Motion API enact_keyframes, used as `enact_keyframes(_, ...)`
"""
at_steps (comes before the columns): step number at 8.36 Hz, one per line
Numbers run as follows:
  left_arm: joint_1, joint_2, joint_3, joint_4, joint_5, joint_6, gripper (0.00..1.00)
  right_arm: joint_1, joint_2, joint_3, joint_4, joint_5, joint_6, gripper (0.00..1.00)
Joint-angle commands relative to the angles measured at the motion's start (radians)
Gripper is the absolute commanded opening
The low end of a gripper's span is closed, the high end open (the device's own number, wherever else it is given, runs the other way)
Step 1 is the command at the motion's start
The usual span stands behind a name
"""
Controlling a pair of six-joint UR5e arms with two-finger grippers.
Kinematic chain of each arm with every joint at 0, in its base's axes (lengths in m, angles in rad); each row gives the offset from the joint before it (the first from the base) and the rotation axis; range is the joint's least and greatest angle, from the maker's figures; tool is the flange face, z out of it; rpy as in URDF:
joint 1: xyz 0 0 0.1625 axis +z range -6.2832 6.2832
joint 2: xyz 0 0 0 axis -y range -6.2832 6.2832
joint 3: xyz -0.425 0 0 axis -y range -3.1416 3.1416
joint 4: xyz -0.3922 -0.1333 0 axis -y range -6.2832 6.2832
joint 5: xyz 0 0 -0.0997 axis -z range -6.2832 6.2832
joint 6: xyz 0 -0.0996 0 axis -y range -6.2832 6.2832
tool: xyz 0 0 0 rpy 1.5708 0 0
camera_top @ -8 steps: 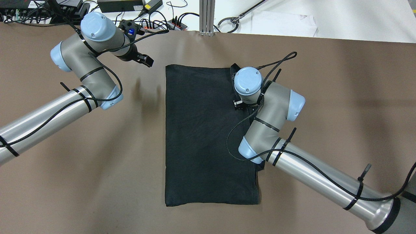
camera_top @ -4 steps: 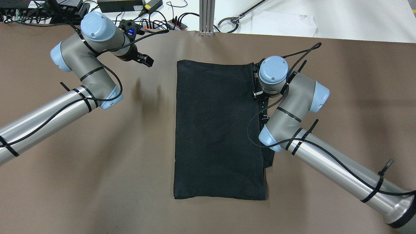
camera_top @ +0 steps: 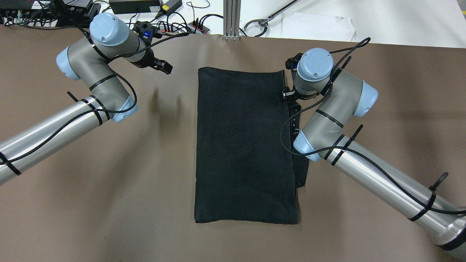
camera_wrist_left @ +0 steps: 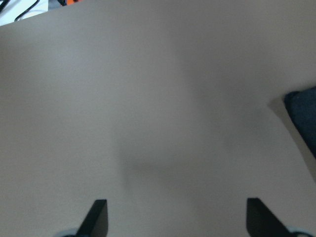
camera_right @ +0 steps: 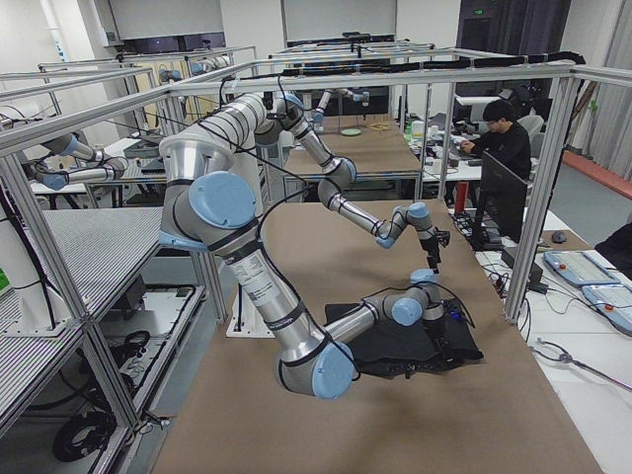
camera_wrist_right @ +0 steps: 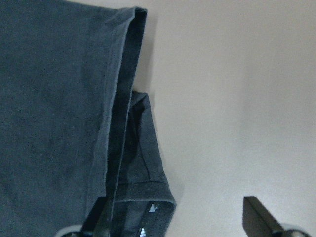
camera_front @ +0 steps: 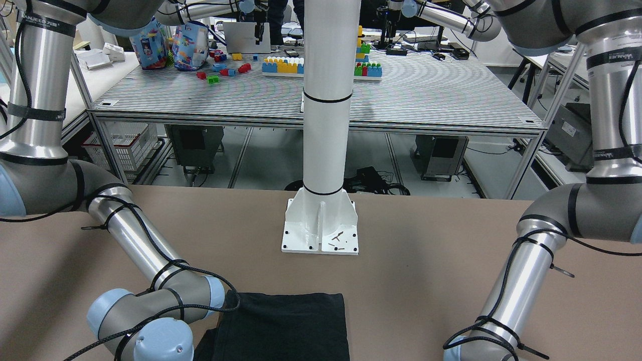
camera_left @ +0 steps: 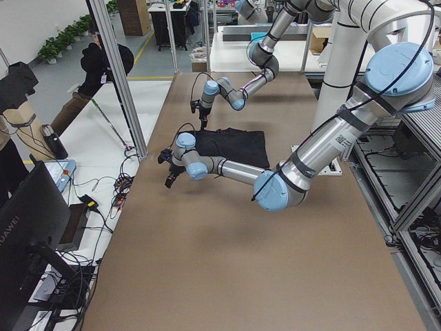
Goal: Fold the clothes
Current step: 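Pull the far corner of the black shirt with the right gripper to straighten it, then move the left gripper to the near corner while the right gripper holds the far corner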
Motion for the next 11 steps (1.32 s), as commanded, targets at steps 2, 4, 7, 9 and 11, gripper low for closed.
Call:
enact_keyframes(2,0.000,0.055,-0.107,-0.002,-0.008,-0.084,1.00,-0.041,-0.135,0.212,0.151,0.003,0.454,0.94)
enact_keyframes(4,0.003,0.154,-0.275,-0.002,-0.015,-0.264,1.00,-0.114,-0.243,0.335,0.281,-0.014,0.728,0.94)
enact_keyframes(7,0.114,0.338,-0.562,-0.005,0.000,-0.626,1.00,-0.180,-0.311,0.420,0.341,-0.080,0.857,0.94)
enact_keyframes(9,0.234,0.475,-0.775,-0.015,0.090,-0.863,1.00,-0.217,-0.308,0.427,0.343,-0.137,0.949,0.94)
enact_keyframes(11,0.428,0.520,-0.840,-0.013,0.307,-1.073,1.00,-0.227,-0.310,0.432,0.343,-0.183,0.962,0.94)
